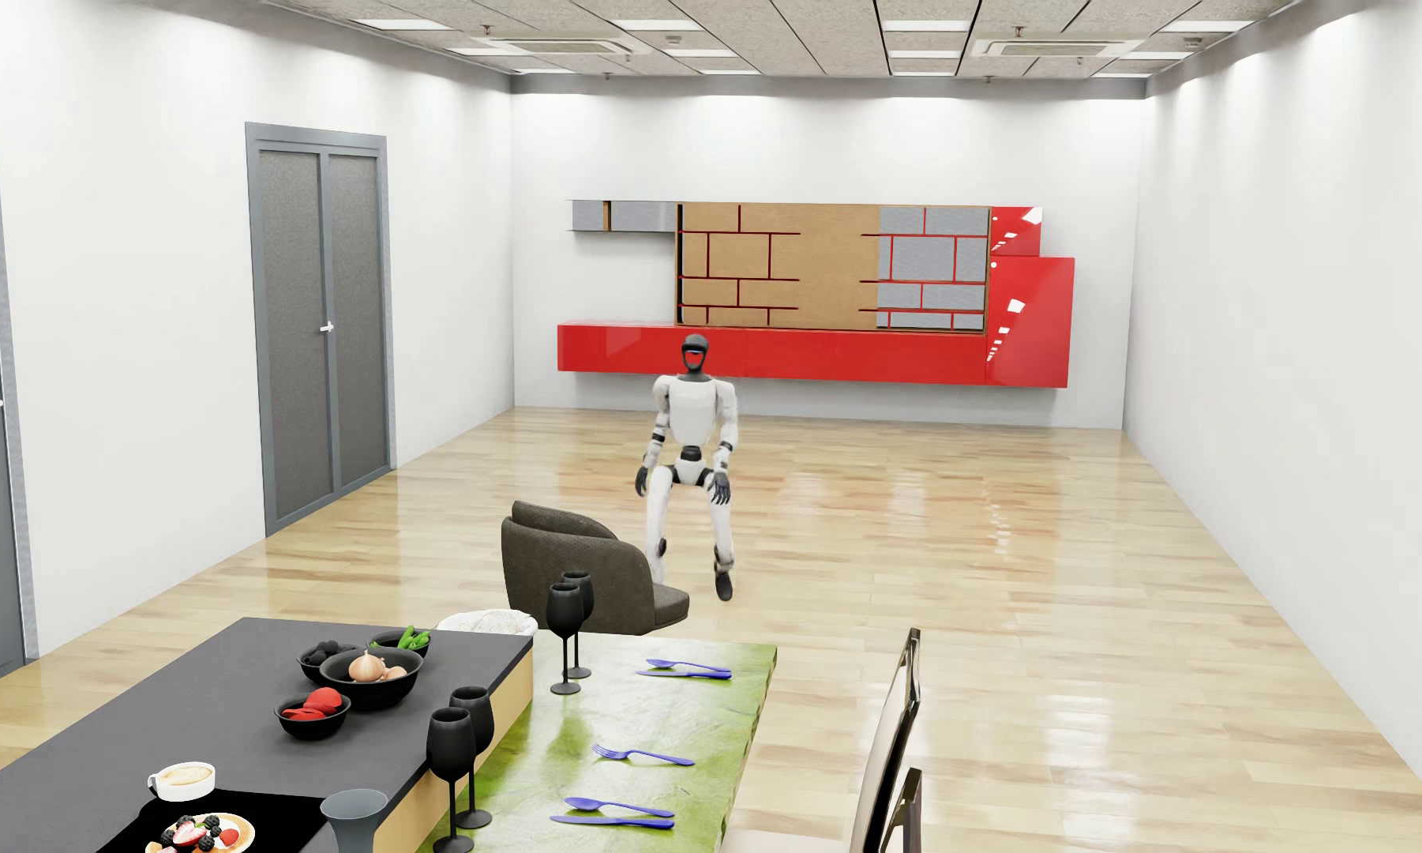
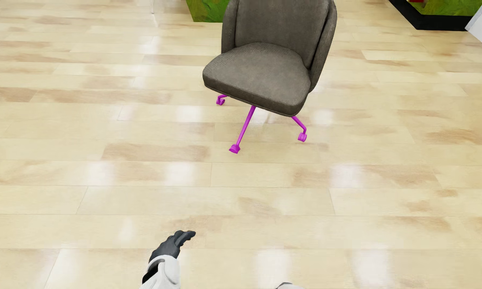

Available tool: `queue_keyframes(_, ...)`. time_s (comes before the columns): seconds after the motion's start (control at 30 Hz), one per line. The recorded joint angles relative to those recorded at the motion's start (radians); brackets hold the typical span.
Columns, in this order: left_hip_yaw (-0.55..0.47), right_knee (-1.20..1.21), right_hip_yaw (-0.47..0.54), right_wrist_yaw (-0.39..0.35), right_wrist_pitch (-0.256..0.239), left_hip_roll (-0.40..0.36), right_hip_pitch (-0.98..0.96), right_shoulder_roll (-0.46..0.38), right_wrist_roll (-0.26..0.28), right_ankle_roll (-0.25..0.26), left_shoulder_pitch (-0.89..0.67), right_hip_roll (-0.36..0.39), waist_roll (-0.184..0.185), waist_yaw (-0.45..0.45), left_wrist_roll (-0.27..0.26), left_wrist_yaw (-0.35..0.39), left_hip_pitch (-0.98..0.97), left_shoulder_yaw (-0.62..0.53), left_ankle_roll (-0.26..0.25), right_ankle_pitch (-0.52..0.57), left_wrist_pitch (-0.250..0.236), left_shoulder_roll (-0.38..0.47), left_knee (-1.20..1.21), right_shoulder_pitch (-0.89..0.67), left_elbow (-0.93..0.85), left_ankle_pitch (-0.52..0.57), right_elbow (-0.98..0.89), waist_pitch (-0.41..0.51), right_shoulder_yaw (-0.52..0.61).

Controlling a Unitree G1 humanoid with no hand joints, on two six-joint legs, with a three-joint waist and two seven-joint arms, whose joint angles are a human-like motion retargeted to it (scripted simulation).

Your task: Head to the officechair

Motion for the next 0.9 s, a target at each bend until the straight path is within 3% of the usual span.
queue_keyframes(0.03, 0.047, -0.05, 0.009, -0.067, -0.063, -0.01, 0.065, -0.019, -0.003, -0.005, 0.005, 0.022, 0.007, 0.021, 0.028, -0.111, -0.068, -0.076, 0.041, 0.003, 0.022, 0.03, -0.092, -0.041, 0.097, -0.017, -0.057, -0.001, 0.007)
queue_keyframes(0.1, 0.055, -0.107, 0.044, -0.129, -0.18, -0.083, 0.184, -0.054, 0.063, -0.014, 0.064, 0.06, 0.009, 0.047, 0.044, -0.294, -0.149, -0.164, -0.053, -0.055, 0.007, 0.099, -0.418, -0.131, 0.221, -0.011, -0.157, -0.01, 0.052)
queue_keyframes(0.13, 0.034, -0.106, 0.059, -0.119, -0.236, -0.102, 0.233, -0.078, 0.115, -0.013, 0.111, 0.074, 0.008, 0.053, 0.032, -0.333, -0.157, -0.172, -0.079, -0.123, 0.007, 0.132, -0.638, -0.169, 0.25, 0.009, -0.197, -0.018, 0.075)
queue_keyframes(0.17, 0.025, -0.08, 0.08, -0.101, -0.269, -0.099, 0.268, -0.096, 0.162, -0.006, 0.163, 0.084, 0.009, 0.056, 0.023, -0.334, -0.137, -0.171, -0.091, -0.194, 0.019, 0.149, -0.875, -0.212, 0.259, 0.05, -0.241, -0.025, 0.099)
queue_keyframes(0.2, 0.041, -0.016, 0.111, -0.092, -0.289, -0.082, 0.284, -0.114, 0.203, 0.008, 0.225, 0.087, 0.014, 0.059, 0.012, -0.3, -0.121, -0.153, -0.056, -0.262, 0.027, 0.155, -1.024, -0.252, 0.252, 0.193, -0.291, -0.028, 0.119)
queue_keyframes(0.23, 0.086, 0.1, 0.149, -0.095, -0.303, -0.069, 0.269, -0.137, 0.227, 0.027, 0.289, 0.064, 0.014, 0.063, -0.008, -0.237, -0.122, -0.121, -0.046, -0.316, 0.028, 0.137, -0.983, -0.287, 0.245, 0.245, -0.342, -0.024, 0.124)
queue_keyframes(0.27, 0.134, 0.266, 0.192, -0.124, -0.313, -0.059, 0.222, -0.149, 0.24, 0.05, 0.33, 0.038, 0.006, 0.067, -0.039, -0.167, -0.119, -0.084, -0.035, -0.288, 0.036, 0.1, -0.877, -0.311, 0.26, 0.167, -0.377, -0.017, 0.12)
queue_keyframes(0.3, 0.156, 0.41, 0.233, -0.175, -0.305, -0.059, 0.167, -0.136, 0.25, 0.072, 0.33, 0.03, -0.008, 0.074, -0.065, -0.129, -0.106, -0.061, -0.043, -0.166, 0.062, 0.064, -0.81, -0.327, 0.297, 0.109, -0.372, -0.012, 0.11)
queue_keyframes(0.33, 0.177, 0.494, 0.237, -0.221, -0.268, -0.064, 0.123, -0.102, 0.251, 0.163, 0.307, 0.008, -0.02, 0.082, -0.07, -0.148, -0.069, -0.07, -0.052, -0.059, 0.088, 0.045, -0.812, -0.338, 0.341, 0.078, -0.321, -0.014, 0.094)
queue_keyframes(0.37, 0.199, 0.513, 0.215, -0.227, -0.202, -0.077, 0.096, -0.075, 0.235, 0.198, 0.275, -0.04, -0.03, 0.088, -0.046, -0.21, -0.019, -0.111, -0.059, -0.066, 0.099, 0.037, -0.859, -0.355, 0.365, 0.071, -0.24, -0.019, 0.089)
queue_keyframes(0.4, 0.217, 0.483, 0.181, -0.172, -0.13, -0.095, 0.08, -0.068, 0.194, 0.14, 0.242, -0.088, -0.038, 0.092, -0.011, -0.268, 0.035, -0.156, -0.065, -0.103, 0.089, 0.04, -0.926, -0.377, 0.355, 0.078, -0.149, -0.027, 0.112)
queue_keyframes(0.43, 0.228, 0.415, 0.144, -0.067, -0.091, -0.111, 0.073, -0.081, 0.128, 0.084, 0.213, -0.124, -0.044, 0.093, 0.011, -0.284, 0.08, -0.174, -0.069, -0.147, 0.062, 0.049, -0.986, -0.395, 0.316, 0.083, -0.063, -0.035, 0.159)
queue_keyframes(0.47, 0.233, 0.307, 0.108, 0.041, -0.085, -0.122, 0.078, -0.098, 0.064, 0.068, 0.189, -0.148, -0.049, 0.094, 0.011, -0.257, 0.108, -0.162, -0.075, -0.186, 0.033, 0.055, -1.017, -0.403, 0.26, 0.078, 0.006, -0.042, 0.201)
queue_keyframes(0.5, 0.23, 0.167, 0.104, 0.1, -0.085, -0.127, 0.085, -0.099, 0.028, 0.092, 0.165, -0.146, -0.052, 0.093, 0.005, -0.206, 0.12, -0.127, -0.08, -0.177, 0.001, 0.05, -1.023, -0.403, 0.206, 0.062, 0.06, -0.047, 0.206)
queue_keyframes(0.53, 0.226, -0.016, 0.087, 0.088, -0.065, -0.133, 0.108, -0.082, 0.03, 0.126, 0.143, -0.147, -0.058, 0.093, -0.009, -0.157, 0.125, -0.083, -0.086, -0.118, -0.044, 0.054, -1.02, -0.392, 0.157, 0.045, 0.088, -0.052, 0.175)
queue_keyframes(0.57, 0.221, -0.12, 0.046, 0.024, -0.044, -0.135, 0.142, -0.058, 0.052, 0.082, 0.117, -0.148, -0.065, 0.094, -0.028, -0.112, 0.132, -0.041, -0.09, -0.049, -0.07, 0.055, -1.031, -0.376, 0.108, 0.037, 0.107, -0.056, 0.127)
queue_keyframes(0.63, 0.218, -0.152, 0.028, -0.076, -0.006, -0.139, 0.177, -0.024, 0.074, 0.071, 0.092, -0.153, -0.078, 0.091, -0.07, -0.021, 0.144, 0.088, -0.1, -0.065, -0.086, 0.022, -1.023, -0.349, 0.03, 0.03, 0.164, -0.06, 0.071)
queue_keyframes(0.73, 0.206, -0.206, 0.002, 0.05, 0.013, -0.124, 0.233, -0.045, 0.039, 0.065, 0.076, -0.134, -0.078, 0.086, -0.106, 0.105, 0.175, 0.231, -0.119, -0.05, -0.089, -0.056, -1.042, -0.316, -0.015, 0.026, 0.208, -0.066, 0.112)
queue_keyframes(0.8, 0.188, -0.295, -0.028, 0.053, -0.03, -0.112, 0.294, -0.07, 0.036, 0.057, 0.054, -0.106, -0.072, 0.082, -0.06, 0.059, 0.201, 0.154, -0.131, -0.046, -0.093, -0.042, -1.08, -0.28, 0.008, 0.015, 0.159, -0.073, 0.129)
queue_keyframes(0.9, 0.169, -0.374, -0.053, -0.059, -0.034, -0.089, 0.34, -0.061, 0.068, 0.055, 0.053, -0.071, -0.057, 0.07, -0.007, -0.113, 0.209, 0.022, -0.147, -0.043, -0.093, -0.01, -1.096, -0.259, 0.1, -0.001, 0.13, -0.081, 0.092)
